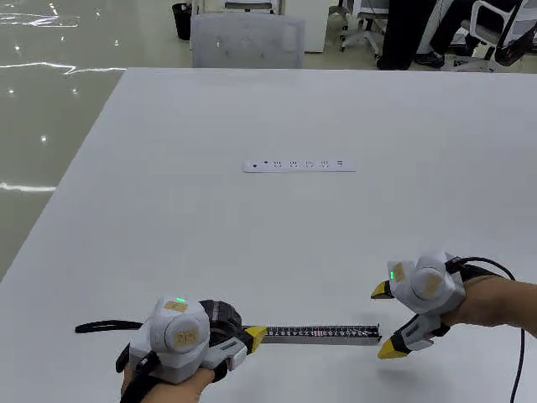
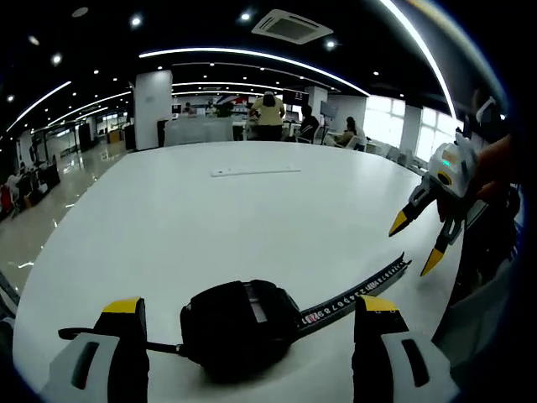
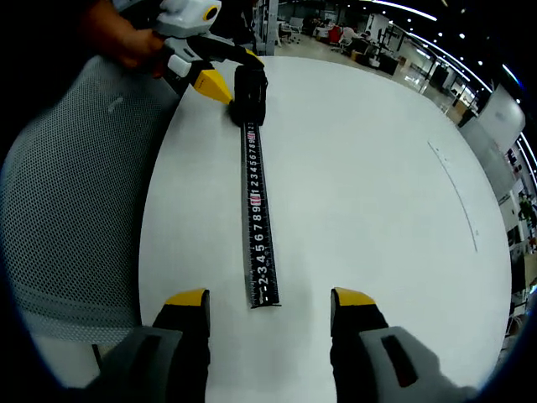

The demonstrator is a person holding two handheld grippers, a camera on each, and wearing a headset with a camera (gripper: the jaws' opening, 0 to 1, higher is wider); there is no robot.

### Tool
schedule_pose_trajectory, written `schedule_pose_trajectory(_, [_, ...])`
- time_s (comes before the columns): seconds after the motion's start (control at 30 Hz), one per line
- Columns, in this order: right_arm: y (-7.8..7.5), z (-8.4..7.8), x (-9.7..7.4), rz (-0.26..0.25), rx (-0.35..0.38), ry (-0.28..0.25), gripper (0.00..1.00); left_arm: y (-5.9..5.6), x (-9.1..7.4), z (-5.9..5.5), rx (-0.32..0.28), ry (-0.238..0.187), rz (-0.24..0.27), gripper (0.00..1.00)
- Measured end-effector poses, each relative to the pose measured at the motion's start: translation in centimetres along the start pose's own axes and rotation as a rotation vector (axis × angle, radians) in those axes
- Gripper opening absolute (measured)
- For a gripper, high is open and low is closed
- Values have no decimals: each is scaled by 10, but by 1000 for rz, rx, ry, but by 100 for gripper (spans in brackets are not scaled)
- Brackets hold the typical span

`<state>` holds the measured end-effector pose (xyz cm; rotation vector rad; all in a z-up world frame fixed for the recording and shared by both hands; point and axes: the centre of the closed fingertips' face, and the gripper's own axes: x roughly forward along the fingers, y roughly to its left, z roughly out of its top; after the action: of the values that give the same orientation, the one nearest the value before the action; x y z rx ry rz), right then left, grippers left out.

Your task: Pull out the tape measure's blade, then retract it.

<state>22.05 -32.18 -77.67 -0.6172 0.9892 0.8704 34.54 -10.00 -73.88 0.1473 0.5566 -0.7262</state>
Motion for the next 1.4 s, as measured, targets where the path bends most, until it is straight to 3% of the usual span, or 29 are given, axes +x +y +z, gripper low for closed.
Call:
schedule_pose_trajectory(0.3, [9,-11,12,27,-13,19,31,3,2,-4,0,11,-2,100])
schedule_pose_trajectory(0.57, [3,-13,15,37,-4,23,23,4,4,-8,-8,23,0,100])
schedule_pose_trajectory(0.63, [10,-14,16,86,23,25,15,4,3,-9,-13,28,1,100])
schedule_pose_trajectory(0.67, [5,-13,16,64,19,21,15,5,3,-9,-17,29,4,100])
schedule_pose_trajectory(0.8, [6,-13,15,79,55,15,14,9,4,-9,-47,25,19,97])
schedule_pose_trajectory(0.9, [6,-12,16,82,47,34,14,11,5,-11,-96,31,33,94])
schedule_pose_trajectory(1.03, [5,-13,17,74,94,71,14,13,6,-12,-99,33,40,90])
schedule_pose_trajectory(1.07, [4,-14,16,54,149,83,14,13,6,-12,-99,34,42,88])
schedule_pose_trajectory(1.17, [3,-13,17,64,147,101,14,11,8,-21,-166,80,32,79])
schedule_pose_trajectory(1.33, [4,-14,18,63,135,115,14,7,11,-21,-168,83,28,65])
schedule_pose_trajectory(1.4, [4,-14,18,60,140,114,14,7,13,-21,-162,89,37,65])
